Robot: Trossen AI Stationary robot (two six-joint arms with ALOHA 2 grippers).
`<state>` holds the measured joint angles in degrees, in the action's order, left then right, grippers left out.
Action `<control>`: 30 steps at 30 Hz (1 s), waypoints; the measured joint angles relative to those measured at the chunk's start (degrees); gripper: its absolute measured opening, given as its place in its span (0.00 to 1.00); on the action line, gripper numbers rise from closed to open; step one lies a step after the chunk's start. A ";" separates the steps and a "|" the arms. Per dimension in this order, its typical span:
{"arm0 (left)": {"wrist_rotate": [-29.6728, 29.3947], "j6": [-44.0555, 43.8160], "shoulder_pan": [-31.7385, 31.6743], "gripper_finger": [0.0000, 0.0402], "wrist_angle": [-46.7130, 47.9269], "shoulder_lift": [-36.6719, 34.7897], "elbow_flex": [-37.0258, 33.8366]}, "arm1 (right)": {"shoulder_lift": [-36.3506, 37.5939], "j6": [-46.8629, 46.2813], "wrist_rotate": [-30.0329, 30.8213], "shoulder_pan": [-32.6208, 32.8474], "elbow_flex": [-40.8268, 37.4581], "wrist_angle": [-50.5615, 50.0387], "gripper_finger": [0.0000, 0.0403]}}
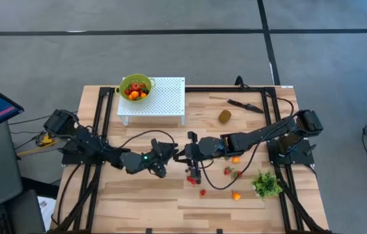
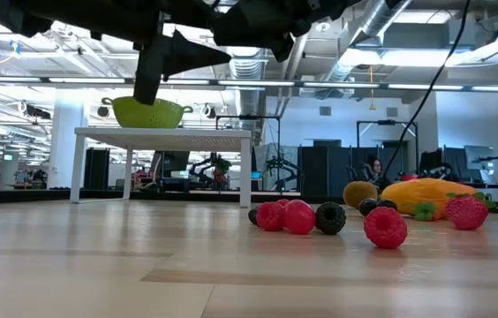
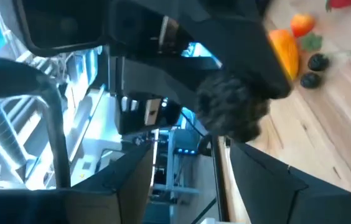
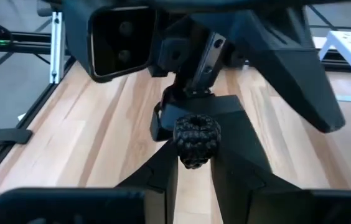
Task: Pick & Place Fruit
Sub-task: Put the blackberry into the green strainer bowl on the shelf
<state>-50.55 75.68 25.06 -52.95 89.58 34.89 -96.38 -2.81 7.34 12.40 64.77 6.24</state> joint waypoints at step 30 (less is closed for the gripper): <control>0.82 0.79 -0.66 0.30 -0.73 0.04 -0.02 | 0.22 -0.63 -0.02 -2.71 0.02 0.79 0.19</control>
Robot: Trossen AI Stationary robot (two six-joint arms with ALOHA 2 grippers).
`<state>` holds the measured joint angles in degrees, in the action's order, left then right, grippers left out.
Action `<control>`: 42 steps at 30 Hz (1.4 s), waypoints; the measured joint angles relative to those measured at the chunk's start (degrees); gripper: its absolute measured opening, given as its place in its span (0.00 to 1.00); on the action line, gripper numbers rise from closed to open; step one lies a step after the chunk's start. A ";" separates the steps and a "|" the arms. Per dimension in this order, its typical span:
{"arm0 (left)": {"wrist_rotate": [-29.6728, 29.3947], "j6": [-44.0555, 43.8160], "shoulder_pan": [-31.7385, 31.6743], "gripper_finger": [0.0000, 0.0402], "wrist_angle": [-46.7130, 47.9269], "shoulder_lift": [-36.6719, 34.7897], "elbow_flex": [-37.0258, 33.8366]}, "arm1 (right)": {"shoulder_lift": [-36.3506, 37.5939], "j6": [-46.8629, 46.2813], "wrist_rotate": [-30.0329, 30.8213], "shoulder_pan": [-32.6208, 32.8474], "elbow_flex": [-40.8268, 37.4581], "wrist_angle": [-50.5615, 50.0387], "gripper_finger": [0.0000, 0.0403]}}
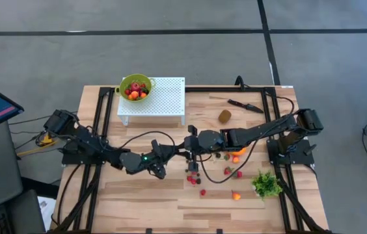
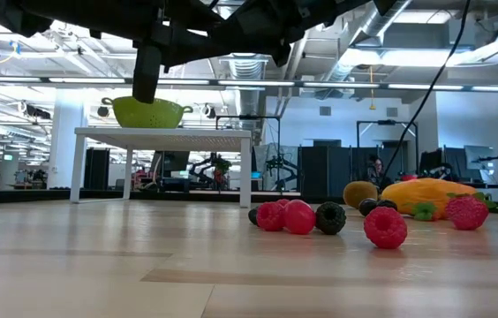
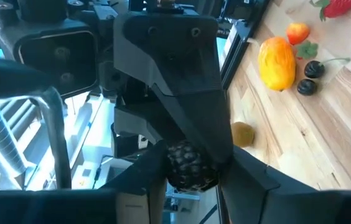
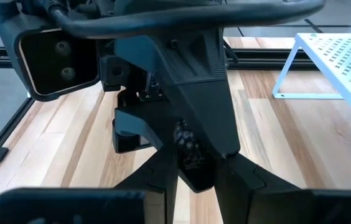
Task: Pick & Place Fruit
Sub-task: Put the blackberry into the green strainer bowl on the shelf
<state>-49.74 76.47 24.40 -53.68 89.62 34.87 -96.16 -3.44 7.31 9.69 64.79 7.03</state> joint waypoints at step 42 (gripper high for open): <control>-1.35 -42.36 -35.62 0.30 23.75 -37.42 0.07 | 1.07 -9.22 0.11 0.35 -0.11 -21.30 0.48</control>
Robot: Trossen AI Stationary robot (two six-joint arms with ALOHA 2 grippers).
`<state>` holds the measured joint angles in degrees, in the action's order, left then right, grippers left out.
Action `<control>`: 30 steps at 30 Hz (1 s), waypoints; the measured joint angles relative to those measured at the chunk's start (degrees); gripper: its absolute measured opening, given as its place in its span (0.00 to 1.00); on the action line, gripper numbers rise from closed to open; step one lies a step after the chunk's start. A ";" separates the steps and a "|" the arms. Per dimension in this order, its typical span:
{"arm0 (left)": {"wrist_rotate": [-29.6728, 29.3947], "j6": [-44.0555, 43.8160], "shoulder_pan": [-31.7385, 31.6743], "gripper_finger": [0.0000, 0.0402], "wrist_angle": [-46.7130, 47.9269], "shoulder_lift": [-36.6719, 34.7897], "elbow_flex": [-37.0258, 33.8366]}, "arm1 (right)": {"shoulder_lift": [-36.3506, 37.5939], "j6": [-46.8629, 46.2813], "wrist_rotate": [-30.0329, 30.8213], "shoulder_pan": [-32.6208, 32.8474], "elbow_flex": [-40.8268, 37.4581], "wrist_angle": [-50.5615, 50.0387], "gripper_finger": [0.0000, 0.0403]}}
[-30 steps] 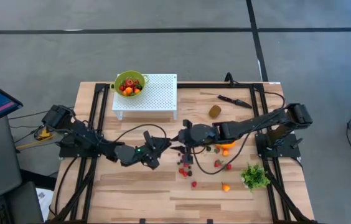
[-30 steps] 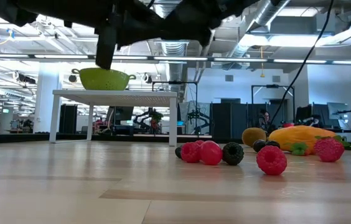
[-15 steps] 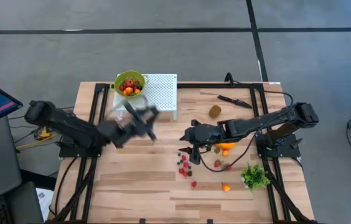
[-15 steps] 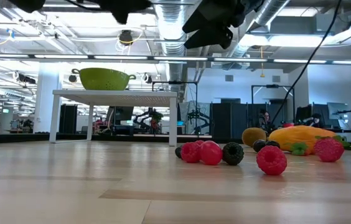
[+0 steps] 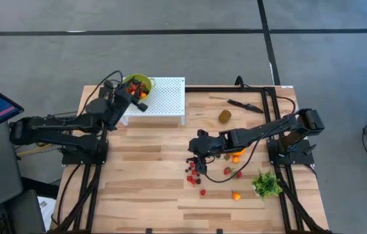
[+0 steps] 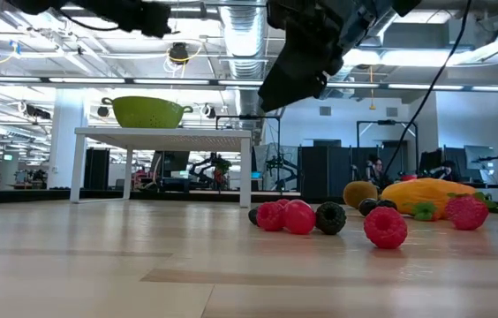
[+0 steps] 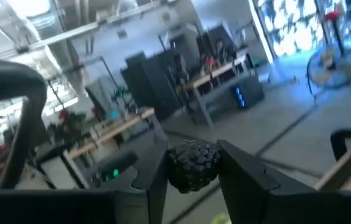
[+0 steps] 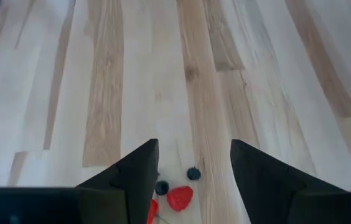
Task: Pick & Place Fruit
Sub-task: Put the blackberry into the green strainer bowl on the shelf
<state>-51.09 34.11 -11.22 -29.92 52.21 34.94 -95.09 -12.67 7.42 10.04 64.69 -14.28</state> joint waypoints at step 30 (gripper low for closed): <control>0.04 -13.51 -9.40 0.37 14.48 11.17 -0.02 | 0.24 -0.46 0.04 0.00 0.07 -0.27 0.42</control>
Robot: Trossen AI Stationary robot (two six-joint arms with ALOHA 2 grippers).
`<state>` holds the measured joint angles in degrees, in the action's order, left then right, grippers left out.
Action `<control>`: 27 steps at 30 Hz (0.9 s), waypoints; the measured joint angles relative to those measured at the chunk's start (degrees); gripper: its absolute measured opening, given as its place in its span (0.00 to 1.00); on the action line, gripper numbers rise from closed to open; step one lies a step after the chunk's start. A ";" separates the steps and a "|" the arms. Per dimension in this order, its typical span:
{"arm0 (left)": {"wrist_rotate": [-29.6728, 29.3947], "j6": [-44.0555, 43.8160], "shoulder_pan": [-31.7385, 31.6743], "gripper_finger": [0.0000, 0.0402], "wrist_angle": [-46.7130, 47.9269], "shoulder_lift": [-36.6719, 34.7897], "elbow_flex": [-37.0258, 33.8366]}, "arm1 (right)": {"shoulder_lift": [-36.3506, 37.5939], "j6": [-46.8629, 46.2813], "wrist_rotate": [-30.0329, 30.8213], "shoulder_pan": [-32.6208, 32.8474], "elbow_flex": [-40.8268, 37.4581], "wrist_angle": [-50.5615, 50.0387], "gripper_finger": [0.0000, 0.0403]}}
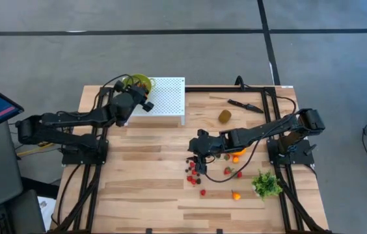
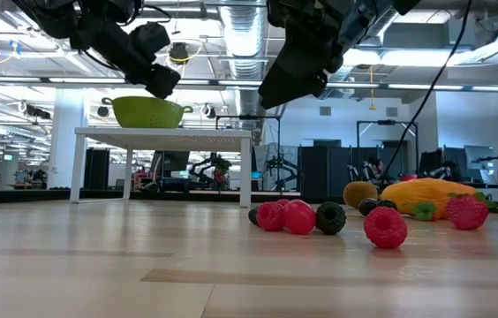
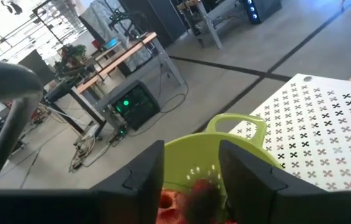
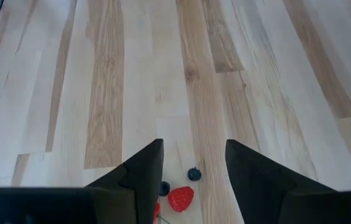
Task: Pick & Place Fruit
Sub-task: Put the blackberry into the green strainer bowl on the shelf, then put the black cherry into the green strainer bowl on the shelf
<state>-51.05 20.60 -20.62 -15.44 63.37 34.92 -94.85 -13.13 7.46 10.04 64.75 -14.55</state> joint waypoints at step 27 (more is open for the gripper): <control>15.31 -4.39 26.23 0.55 -8.92 -5.81 -0.02 | 0.03 -0.22 0.00 0.00 0.00 -0.46 0.39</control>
<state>-35.74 16.21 5.61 -24.36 57.56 34.89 -94.82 -13.35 7.46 10.04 64.75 -15.00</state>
